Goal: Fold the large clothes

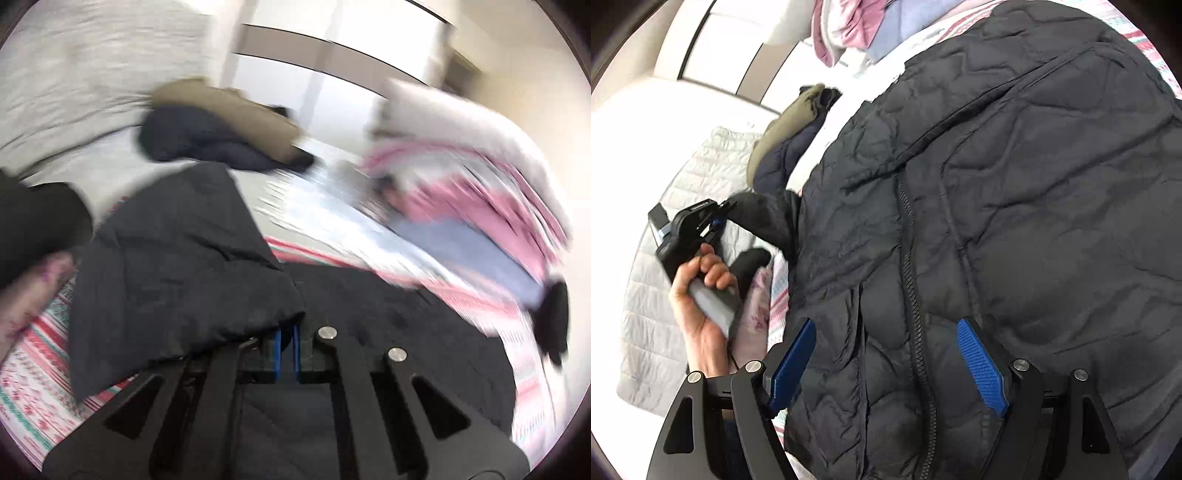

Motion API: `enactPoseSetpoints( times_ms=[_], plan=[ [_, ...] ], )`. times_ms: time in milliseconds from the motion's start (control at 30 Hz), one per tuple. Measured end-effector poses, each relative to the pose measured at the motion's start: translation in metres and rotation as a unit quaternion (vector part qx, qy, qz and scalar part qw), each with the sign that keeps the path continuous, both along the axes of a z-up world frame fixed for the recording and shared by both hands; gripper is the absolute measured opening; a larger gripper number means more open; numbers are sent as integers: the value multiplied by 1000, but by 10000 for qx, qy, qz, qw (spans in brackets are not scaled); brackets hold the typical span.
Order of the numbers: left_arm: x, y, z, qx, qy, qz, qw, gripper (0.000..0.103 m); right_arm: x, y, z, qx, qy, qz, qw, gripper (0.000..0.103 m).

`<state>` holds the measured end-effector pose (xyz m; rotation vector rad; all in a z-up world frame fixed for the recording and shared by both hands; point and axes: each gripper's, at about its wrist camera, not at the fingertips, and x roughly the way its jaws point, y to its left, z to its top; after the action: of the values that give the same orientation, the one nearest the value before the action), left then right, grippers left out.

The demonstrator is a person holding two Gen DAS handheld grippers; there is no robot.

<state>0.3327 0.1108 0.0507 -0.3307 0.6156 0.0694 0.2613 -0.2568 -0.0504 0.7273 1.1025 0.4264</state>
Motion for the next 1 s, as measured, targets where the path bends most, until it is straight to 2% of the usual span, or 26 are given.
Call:
enactPoseSetpoints(
  times_ms=[133,233,267,400,500,567,633,767,833,933,1000],
  plan=[
    [-1,-43,-21,-87,275,-845,9960,5,-1,-25,-1,85,8,-417,9991,80],
    [-11,-70,-48,-69,633,-1514,9864,6,-3,-42,0,133,16,-743,9971,80],
    [-14,-77,-58,21,756,-1760,9815,9,-3,-47,0,228,23,-822,9964,80],
    [-23,-103,-85,638,1427,-2357,9592,43,-4,-61,-4,360,113,-1014,9941,80],
    [-26,-93,-86,678,1680,-2390,9540,46,-4,-61,-6,428,170,-1022,9937,80],
    [-29,-81,-76,524,1746,-2373,9542,48,-4,-60,-6,430,152,-978,9942,80],
    [-35,-63,-56,141,1620,-2371,9578,52,0,-59,-5,442,139,-951,9944,80],
    [-54,-23,-26,-546,1069,-2357,9644,78,1,-59,-7,479,187,-974,9939,80],
    [-56,-10,-16,-542,982,-2215,9687,79,1,-60,-9,521,216,-962,9938,80],
    [-49,14,-15,-741,1191,-1835,9730,79,0,-60,-9,535,213,-919,9941,80],
    [-41,42,-17,-916,1176,-1207,9814,79,0,-58,-8,510,202,-901,9944,80]
  ],
)
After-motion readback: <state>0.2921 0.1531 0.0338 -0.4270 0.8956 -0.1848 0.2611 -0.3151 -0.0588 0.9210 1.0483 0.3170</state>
